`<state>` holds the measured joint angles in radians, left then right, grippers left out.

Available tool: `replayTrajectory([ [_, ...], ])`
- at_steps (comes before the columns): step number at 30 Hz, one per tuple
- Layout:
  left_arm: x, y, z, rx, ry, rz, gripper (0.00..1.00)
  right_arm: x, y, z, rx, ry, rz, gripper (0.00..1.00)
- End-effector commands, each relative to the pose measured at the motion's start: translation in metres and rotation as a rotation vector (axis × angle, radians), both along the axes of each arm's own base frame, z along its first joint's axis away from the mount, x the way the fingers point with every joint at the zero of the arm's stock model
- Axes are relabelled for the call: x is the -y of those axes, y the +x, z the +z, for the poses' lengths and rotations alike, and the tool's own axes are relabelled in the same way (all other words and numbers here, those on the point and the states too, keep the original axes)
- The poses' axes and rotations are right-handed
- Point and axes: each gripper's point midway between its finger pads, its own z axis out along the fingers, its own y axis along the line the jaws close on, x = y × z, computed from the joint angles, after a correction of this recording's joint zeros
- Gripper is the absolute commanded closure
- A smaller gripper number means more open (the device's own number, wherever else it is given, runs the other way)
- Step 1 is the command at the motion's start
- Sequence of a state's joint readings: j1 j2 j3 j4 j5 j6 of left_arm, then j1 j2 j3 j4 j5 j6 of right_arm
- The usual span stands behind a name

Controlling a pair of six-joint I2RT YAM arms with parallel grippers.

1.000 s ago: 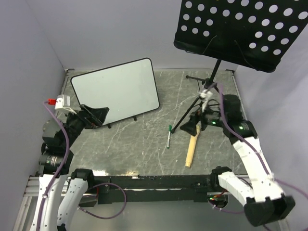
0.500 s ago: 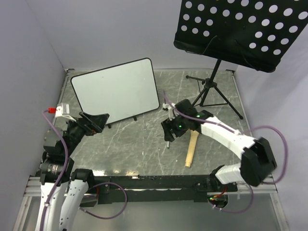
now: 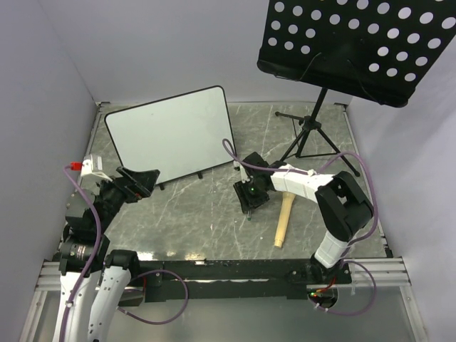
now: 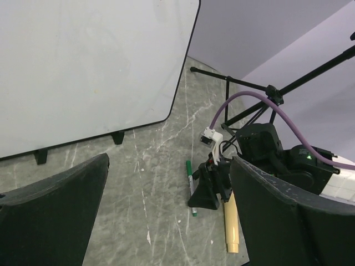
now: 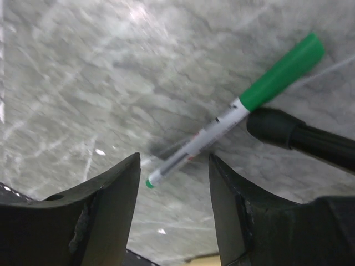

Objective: Write a sentence on the whiteboard
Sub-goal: Pick up the whiteboard marker from the center of the board.

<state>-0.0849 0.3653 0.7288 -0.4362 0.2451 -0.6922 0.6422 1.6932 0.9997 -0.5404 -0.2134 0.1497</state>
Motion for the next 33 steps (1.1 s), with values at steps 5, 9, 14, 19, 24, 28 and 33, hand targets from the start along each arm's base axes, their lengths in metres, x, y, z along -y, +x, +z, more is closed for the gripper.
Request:
replayTrajectory([
  [5,-0.003,-0.002,0.021,0.069,0.008,0.012,0.04,-0.005,0.008,-0.007,0.022,-0.049,0.004,0.52],
  [9,-0.001,-0.003,0.021,0.071,0.012,0.003,0.03,0.001,0.01,-0.014,0.02,-0.108,0.022,0.65],
  [14,0.004,-0.005,0.015,0.066,-0.011,-0.023,0.03,0.003,0.011,-0.013,0.026,-0.133,0.035,0.78],
  [19,0.023,-0.01,0.004,0.057,-0.079,-0.134,0.04,-0.005,0.008,0.006,0.071,-0.059,0.104,0.84],
  [24,0.046,-0.015,-0.011,0.007,-0.202,-0.266,0.03,-0.016,0.008,0.044,0.176,0.064,0.169,0.87],
  [28,0.063,-0.018,-0.024,-0.015,-0.32,-0.379,0.03,-0.025,0.005,0.069,0.226,0.164,0.192,0.88],
  [33,0.07,-0.014,-0.035,-0.037,-0.457,-0.416,0.04,-0.04,-0.009,0.098,0.269,0.307,0.282,0.88],
])
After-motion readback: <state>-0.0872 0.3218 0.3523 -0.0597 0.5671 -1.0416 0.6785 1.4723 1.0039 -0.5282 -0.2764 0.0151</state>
